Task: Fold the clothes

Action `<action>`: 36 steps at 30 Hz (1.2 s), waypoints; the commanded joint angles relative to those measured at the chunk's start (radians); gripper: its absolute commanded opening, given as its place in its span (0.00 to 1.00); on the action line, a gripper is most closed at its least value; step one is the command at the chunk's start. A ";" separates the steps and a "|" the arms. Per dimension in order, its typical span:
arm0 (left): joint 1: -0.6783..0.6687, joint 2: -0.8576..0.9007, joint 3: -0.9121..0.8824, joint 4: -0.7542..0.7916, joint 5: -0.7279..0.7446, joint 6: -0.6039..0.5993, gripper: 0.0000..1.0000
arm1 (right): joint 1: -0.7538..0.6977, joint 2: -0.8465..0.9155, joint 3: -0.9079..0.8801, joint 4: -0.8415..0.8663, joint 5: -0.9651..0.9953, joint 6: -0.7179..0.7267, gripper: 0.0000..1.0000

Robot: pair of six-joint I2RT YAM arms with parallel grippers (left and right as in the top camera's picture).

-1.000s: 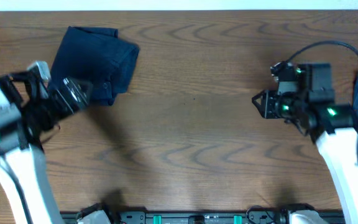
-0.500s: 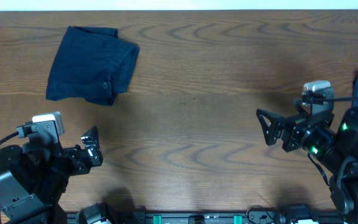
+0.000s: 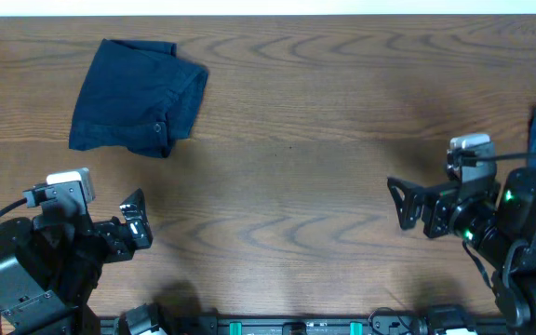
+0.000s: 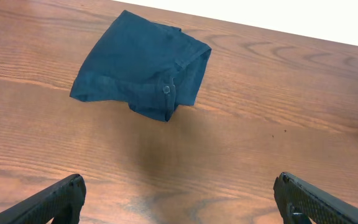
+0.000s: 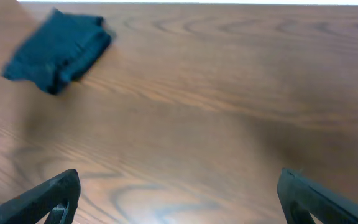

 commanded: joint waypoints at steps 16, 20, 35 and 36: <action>-0.003 0.004 0.001 0.001 -0.012 0.021 0.98 | -0.029 -0.606 -0.769 0.689 0.115 -0.143 0.99; -0.003 0.004 0.001 0.001 -0.012 0.021 0.98 | -0.030 -0.734 -0.912 0.785 0.094 -0.143 0.99; -0.003 0.004 0.001 0.001 -0.012 0.021 0.98 | -0.029 -0.739 -1.070 0.914 0.064 -0.013 0.99; -0.003 0.004 0.001 0.001 -0.012 0.021 0.98 | -0.029 -0.739 -1.070 0.914 0.064 -0.013 0.99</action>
